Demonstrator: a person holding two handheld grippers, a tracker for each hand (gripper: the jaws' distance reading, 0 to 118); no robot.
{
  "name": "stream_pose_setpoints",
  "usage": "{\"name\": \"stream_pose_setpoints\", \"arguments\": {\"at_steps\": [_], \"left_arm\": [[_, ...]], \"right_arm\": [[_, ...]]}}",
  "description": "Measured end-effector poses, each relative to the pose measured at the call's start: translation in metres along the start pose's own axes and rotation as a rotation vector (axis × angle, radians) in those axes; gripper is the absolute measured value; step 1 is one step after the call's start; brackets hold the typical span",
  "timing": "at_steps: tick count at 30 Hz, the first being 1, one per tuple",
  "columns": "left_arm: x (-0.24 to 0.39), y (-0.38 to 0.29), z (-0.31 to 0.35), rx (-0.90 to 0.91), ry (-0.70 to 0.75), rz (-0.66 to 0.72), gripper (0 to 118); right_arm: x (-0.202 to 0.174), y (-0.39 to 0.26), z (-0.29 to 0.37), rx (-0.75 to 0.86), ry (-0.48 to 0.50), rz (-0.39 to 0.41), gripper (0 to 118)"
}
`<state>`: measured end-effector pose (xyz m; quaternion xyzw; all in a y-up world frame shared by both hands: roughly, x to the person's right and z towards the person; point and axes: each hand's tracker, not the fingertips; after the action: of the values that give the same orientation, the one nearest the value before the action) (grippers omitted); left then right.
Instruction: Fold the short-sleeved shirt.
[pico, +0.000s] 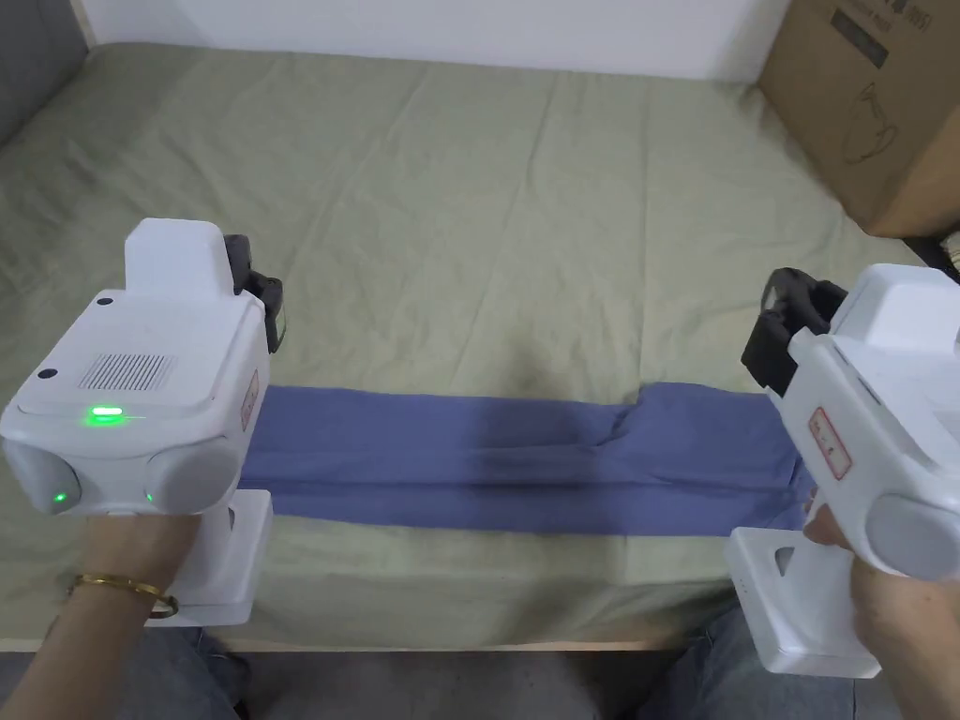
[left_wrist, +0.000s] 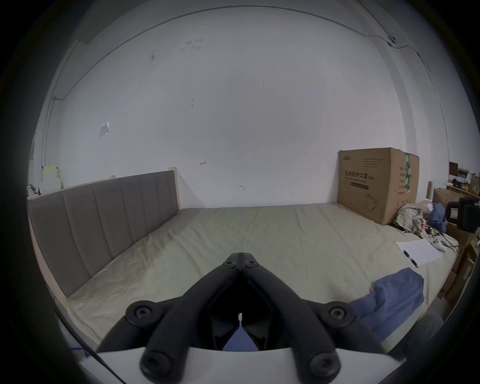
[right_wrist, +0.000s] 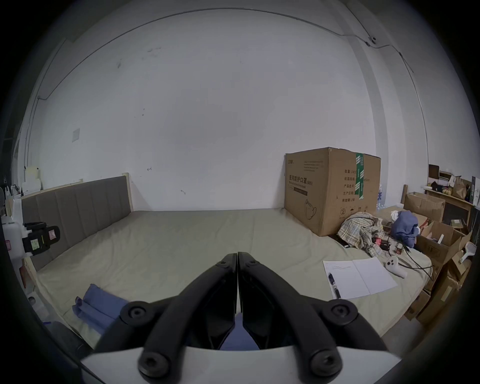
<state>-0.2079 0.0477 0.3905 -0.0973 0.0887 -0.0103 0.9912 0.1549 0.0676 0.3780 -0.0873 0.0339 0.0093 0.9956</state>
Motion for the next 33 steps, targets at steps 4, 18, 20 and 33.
{"name": "stream_pose_setpoints", "arguments": {"at_steps": [4, 18, 20, 33], "left_arm": [[0.003, -0.003, -0.001, -0.023, -0.020, -0.010, 0], [-0.081, 0.003, -0.048, -0.284, -0.135, 0.322, 44], [-0.104, -0.004, -0.066, -0.433, -0.138, 0.366, 75], [-0.186, -0.131, -0.113, -0.800, -0.298, 0.714, 118]], "right_arm": [[-0.001, 0.000, -0.005, -0.017, 0.038, -0.031, 0], [-0.015, 0.000, -0.022, -0.069, 0.071, -0.031, 0], [-0.016, -0.001, -0.026, -0.091, 0.087, -0.034, 0], [-0.019, -0.010, -0.033, -0.175, 0.053, -0.027, 0]]}}
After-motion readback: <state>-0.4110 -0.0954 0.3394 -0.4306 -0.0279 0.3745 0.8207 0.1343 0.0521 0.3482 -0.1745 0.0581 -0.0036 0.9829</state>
